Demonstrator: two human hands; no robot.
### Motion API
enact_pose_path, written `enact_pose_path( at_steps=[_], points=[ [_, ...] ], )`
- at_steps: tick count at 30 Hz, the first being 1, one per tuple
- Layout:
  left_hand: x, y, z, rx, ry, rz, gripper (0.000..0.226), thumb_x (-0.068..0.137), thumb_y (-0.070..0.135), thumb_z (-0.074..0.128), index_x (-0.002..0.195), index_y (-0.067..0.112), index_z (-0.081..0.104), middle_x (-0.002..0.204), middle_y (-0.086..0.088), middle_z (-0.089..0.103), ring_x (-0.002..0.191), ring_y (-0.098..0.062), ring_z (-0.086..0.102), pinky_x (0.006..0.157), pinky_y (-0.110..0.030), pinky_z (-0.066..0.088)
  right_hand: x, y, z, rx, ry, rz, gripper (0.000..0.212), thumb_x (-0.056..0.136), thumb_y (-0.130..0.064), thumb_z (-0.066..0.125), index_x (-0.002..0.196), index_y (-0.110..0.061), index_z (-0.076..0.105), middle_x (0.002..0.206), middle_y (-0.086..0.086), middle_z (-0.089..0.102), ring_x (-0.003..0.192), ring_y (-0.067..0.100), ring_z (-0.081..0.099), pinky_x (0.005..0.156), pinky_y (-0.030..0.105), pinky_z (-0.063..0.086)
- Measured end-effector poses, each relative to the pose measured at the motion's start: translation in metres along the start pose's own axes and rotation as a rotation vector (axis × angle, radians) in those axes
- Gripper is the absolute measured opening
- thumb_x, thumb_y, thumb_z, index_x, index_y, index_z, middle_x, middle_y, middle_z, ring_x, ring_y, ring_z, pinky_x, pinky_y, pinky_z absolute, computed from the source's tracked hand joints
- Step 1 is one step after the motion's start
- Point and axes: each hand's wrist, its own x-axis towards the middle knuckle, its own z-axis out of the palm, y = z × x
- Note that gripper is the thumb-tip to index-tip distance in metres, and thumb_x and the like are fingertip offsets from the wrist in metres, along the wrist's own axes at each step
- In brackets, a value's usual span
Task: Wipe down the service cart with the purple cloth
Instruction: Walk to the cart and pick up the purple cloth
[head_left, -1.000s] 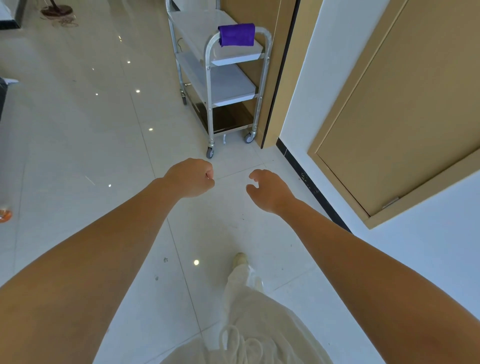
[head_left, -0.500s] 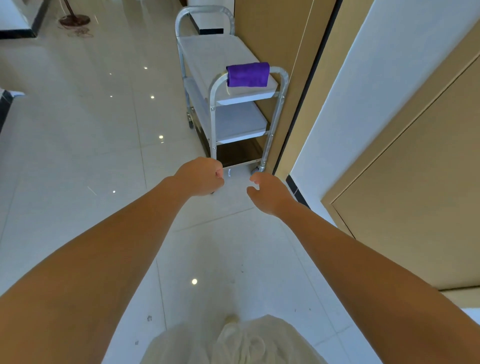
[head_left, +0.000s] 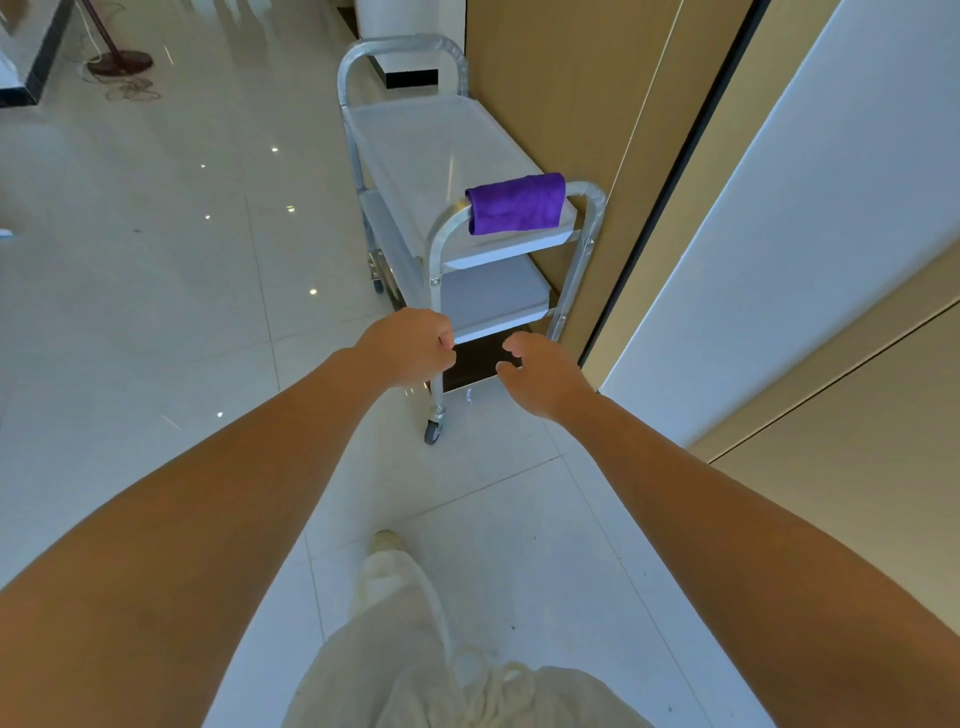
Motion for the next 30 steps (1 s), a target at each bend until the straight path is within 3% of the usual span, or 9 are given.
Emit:
enact_pose_path(
  at_steps=[4,9,18,23,30],
  points=[
    [0.063,-0.042,-0.026,0.004,-0.019,0.031,0.014,0.089,0.018,0.046,0.091,0.017,0.061,0.094,-0.001,0.062,0.085,-0.018,0.056,0.079,-0.031,0.048,0.067,-0.021,0.004,0.051,0.030,0.066,0.041,0.096,-0.023,0.043,0.136,-0.013,0.041,0.138,0.008,0.046,0.120,0.023,0.049,0.095,0.029,0.039],
    [0.134,-0.088,-0.072,-0.024,-0.048,0.059,0.016,0.089,0.017,0.044,0.087,0.018,0.059,0.085,0.001,0.062,0.079,-0.019,0.059,0.072,-0.031,0.048,0.152,-0.051,-0.009,0.120,0.096,0.156,0.041,0.096,-0.024,0.044,0.135,-0.013,0.042,0.137,0.007,0.047,0.118,0.023,0.049,0.089,0.026,0.038],
    [0.211,-0.151,-0.114,-0.093,-0.088,0.128,0.012,0.089,0.017,0.047,0.089,0.019,0.059,0.086,0.004,0.061,0.079,-0.017,0.058,0.075,-0.033,0.050,0.252,-0.081,-0.020,0.202,0.161,0.270,0.042,0.095,-0.021,0.043,0.136,-0.011,0.043,0.138,0.008,0.046,0.126,0.023,0.043,0.102,0.034,0.036],
    [0.250,-0.182,-0.131,-0.090,-0.112,0.148,0.009,0.089,0.017,0.048,0.085,0.022,0.054,0.085,0.004,0.060,0.079,-0.016,0.057,0.073,-0.030,0.048,0.306,-0.097,-0.018,0.301,0.203,0.290,0.039,0.094,-0.017,0.045,0.133,-0.010,0.045,0.133,0.009,0.050,0.120,0.021,0.048,0.092,0.025,0.036],
    [0.333,-0.213,-0.153,-0.017,-0.169,0.178,0.012,0.089,0.020,0.048,0.094,0.019,0.059,0.100,0.003,0.062,0.089,-0.016,0.058,0.078,-0.030,0.047,0.393,-0.105,-0.013,0.353,0.215,0.344,0.039,0.093,-0.019,0.045,0.131,-0.012,0.047,0.134,0.006,0.049,0.119,0.021,0.048,0.090,0.028,0.039]
  ],
)
